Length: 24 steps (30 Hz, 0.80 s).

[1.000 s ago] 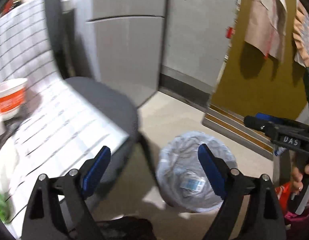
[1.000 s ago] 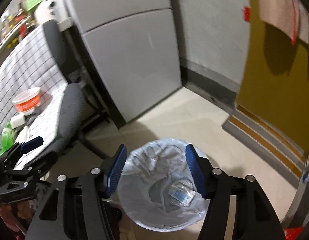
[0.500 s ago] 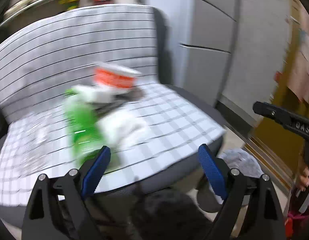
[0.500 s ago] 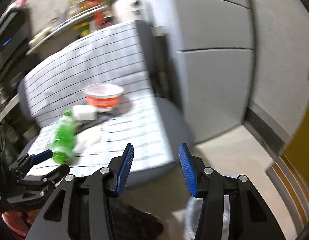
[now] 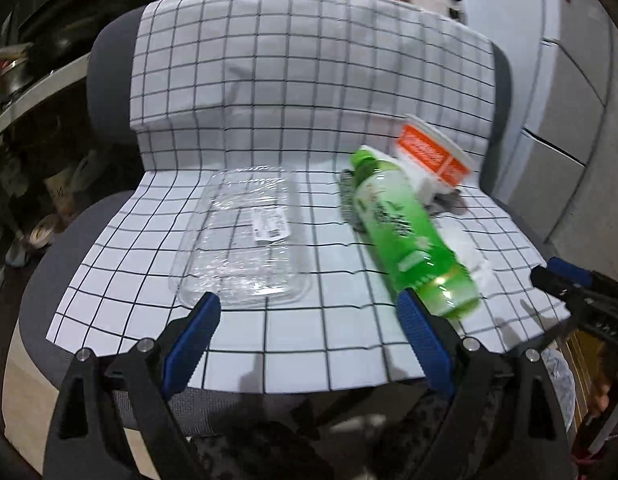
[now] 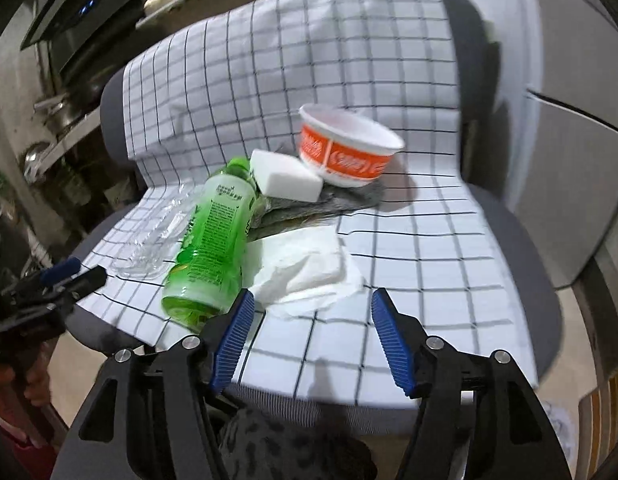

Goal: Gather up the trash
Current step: 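Move both tools back toward the chair, then grasp the white tissue with the right tool while the left tool grasps the green bottle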

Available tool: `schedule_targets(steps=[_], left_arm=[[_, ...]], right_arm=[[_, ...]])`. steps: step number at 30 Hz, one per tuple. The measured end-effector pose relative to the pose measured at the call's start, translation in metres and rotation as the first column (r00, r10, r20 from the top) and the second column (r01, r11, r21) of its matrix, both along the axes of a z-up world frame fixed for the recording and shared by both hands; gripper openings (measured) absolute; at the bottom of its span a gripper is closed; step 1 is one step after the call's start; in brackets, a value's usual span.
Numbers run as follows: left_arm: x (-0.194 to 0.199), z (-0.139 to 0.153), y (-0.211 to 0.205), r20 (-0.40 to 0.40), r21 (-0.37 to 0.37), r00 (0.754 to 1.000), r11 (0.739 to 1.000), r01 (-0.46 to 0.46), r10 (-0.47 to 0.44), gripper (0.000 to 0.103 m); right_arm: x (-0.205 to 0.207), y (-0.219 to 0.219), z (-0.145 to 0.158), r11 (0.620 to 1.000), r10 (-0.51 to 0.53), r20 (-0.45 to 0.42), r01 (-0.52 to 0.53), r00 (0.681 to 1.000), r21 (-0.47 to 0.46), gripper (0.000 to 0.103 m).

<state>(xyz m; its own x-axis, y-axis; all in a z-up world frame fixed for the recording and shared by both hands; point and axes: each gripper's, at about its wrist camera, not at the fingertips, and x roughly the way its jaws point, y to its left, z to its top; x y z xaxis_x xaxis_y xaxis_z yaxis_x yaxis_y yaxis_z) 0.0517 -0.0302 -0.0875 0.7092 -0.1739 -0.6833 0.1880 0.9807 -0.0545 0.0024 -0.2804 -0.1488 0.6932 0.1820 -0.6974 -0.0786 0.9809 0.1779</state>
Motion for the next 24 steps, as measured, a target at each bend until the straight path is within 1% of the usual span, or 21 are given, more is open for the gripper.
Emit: schedule_targets(steps=[3,7,9,11,13,14,16,17,19,20,21,22,24], left_arm=[[0.009,-0.004,0.000,-0.014,0.006,1.000,1.000,-0.010,0.010,0.087],[0.017,-0.009,-0.006,-0.028,0.010,1.000,1.000,0.001,-0.001,0.087],[0.019,-0.009,-0.009,-0.031,0.013,0.999,1.000,0.007,-0.006,0.087],[0.021,-0.010,-0.012,-0.035,0.018,0.999,1.000,0.010,-0.009,0.087],[0.022,-0.011,-0.014,-0.039,0.018,0.999,1.000,0.015,-0.015,0.087],[0.021,-0.011,-0.015,-0.040,0.018,0.999,1.000,0.018,-0.017,0.087],[0.021,-0.012,-0.016,-0.041,0.016,0.999,1.000,0.024,-0.023,0.087],[0.020,-0.012,-0.016,-0.043,0.014,0.999,1.000,0.025,-0.024,0.087],[0.020,-0.012,-0.017,-0.045,0.011,0.999,1.000,0.026,-0.025,0.087],[0.019,-0.012,-0.017,-0.045,0.012,0.999,1.000,0.025,-0.024,0.087],[0.018,-0.012,-0.018,-0.045,0.015,0.999,1.000,0.024,-0.023,0.087],[0.017,-0.011,-0.018,-0.043,0.019,0.999,1.000,0.024,-0.023,0.087],[0.014,-0.009,-0.018,-0.038,0.024,0.999,0.999,0.021,-0.021,0.087]], right_arm=[[0.024,0.003,-0.015,1.000,0.015,-0.018,-0.015,1.000,0.014,0.062],[0.055,0.005,-0.037,1.000,0.006,-0.046,-0.006,0.999,0.014,0.063],[0.068,0.004,-0.048,1.000,-0.010,-0.064,0.010,0.998,0.000,0.071],[0.079,0.002,-0.060,0.999,-0.023,-0.096,0.021,0.995,-0.026,0.071],[0.084,0.002,-0.071,0.999,-0.016,-0.145,0.011,0.989,-0.039,0.072],[0.081,0.006,-0.071,0.998,-0.006,-0.126,-0.003,0.992,-0.068,0.072],[0.076,0.012,-0.070,0.993,0.014,-0.120,-0.028,0.993,-0.115,0.072],[0.074,0.013,-0.069,0.993,0.020,-0.115,-0.033,0.993,-0.115,0.071],[0.072,0.013,-0.068,0.993,0.035,-0.109,-0.047,0.993,-0.105,0.064],[0.070,0.014,-0.067,0.993,0.044,-0.101,-0.054,0.994,-0.102,0.055],[0.070,0.014,-0.066,0.993,0.049,-0.096,-0.059,0.994,-0.099,0.039],[0.069,0.015,-0.064,0.994,0.061,-0.092,-0.069,0.994,-0.089,0.031],[0.066,0.017,-0.058,0.994,0.069,-0.067,-0.074,0.995,-0.086,0.006]])
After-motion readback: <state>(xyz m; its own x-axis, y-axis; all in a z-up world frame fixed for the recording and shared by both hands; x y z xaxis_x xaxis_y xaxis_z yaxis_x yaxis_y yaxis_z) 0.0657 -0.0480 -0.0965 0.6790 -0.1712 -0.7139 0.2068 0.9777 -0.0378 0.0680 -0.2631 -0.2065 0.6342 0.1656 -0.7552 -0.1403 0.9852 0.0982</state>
